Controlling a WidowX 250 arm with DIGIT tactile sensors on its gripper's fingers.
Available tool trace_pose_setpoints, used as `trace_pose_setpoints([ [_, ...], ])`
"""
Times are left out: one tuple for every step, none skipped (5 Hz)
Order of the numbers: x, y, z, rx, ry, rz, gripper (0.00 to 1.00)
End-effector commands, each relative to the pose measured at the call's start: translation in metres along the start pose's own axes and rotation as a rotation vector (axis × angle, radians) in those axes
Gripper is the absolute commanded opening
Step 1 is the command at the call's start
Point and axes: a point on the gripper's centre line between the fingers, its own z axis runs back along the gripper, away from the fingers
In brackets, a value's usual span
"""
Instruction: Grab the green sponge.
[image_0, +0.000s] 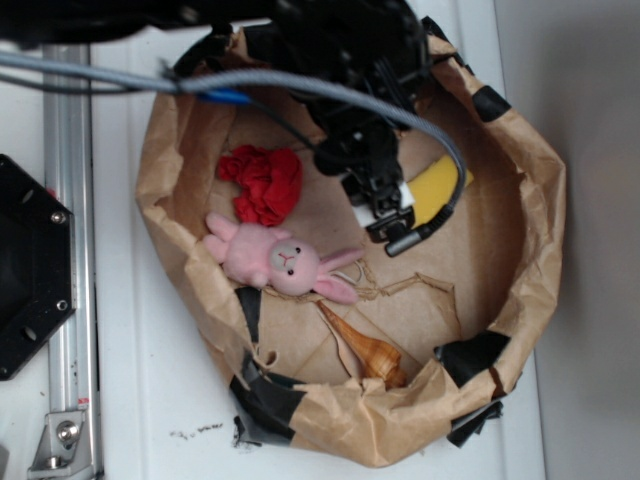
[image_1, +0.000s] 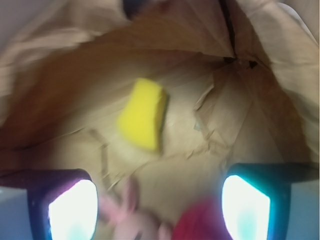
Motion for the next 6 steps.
trace_pose_setpoints([
  [0.025, -0.044, -0.053, 0.004, 0.036, -0.064, 1.00],
  [0.031, -0.060, -0.061, 0.012, 0.043, -0.097, 1.00],
  [0.031, -0.059, -0.066, 0.099, 0.025, -0.138, 0.00],
  [0.027, -0.059, -0.050, 0.149, -0.001, -0.185, 0.00],
  [0.011, -0.067, 0.000, 0.160, -0.069, -0.270, 0.00],
  [-0.009, -0.056, 0.055, 0.212, -0.014, -0.277, 0.00],
])
